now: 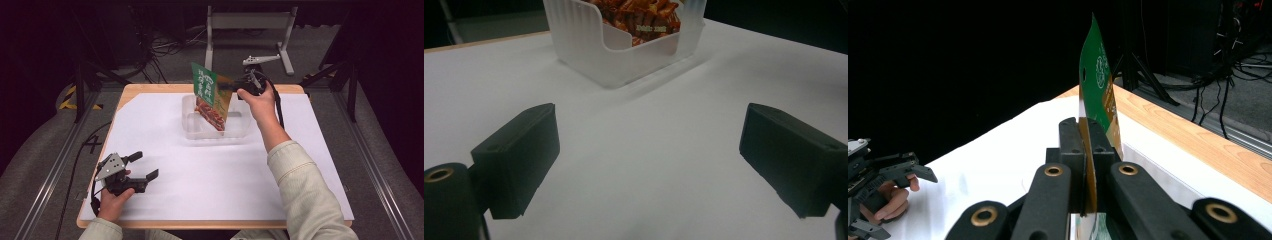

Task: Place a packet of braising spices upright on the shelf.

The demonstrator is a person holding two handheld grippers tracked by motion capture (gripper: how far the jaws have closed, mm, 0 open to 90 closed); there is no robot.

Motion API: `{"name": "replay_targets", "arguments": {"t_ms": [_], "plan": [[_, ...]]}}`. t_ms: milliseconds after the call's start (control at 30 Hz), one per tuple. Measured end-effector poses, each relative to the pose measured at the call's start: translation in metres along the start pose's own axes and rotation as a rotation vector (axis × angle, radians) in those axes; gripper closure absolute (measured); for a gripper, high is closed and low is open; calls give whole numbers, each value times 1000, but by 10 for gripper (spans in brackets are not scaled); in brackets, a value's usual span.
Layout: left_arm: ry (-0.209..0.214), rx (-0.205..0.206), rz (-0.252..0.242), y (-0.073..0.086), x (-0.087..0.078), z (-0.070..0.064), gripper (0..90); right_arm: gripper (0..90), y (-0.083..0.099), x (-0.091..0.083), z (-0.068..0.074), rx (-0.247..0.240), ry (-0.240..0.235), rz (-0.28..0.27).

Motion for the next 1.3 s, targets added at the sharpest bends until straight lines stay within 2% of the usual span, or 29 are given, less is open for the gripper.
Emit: {"name": "replay_targets", "arguments": {"t_ms": [200, 367, 667, 733, 1133, 1200, 1300], "plan": [[1, 11, 9, 0, 0, 0, 99, 884, 5, -1, 2, -13, 7, 16], [2, 2, 6, 0, 1, -1, 98, 889, 10, -2, 3, -19, 20, 46], [4, 8, 11, 0, 1, -1, 98, 897, 12, -4, 6, -21, 40, 57], [5, 6, 11, 1, 2, 0, 99, 898, 11, -5, 6, -28, 59, 51], [7, 6, 15, 1, 2, -1, 98, 893, 10, 1, 9, 2, 43, 33], [8, 3, 16, 1, 2, -1, 98, 873, 12, 1, 8, 8, 42, 50], [8, 2, 15, 1, 2, -1, 99, 742, 13, -2, 7, 26, 36, 54]]}}
Point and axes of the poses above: each handheld gripper's, and its own axes: x roughly forward along the jaws, y roughly out of its underside, z roughly to its left, the point moved 6 cm from there along x, roughly forward along the jaws
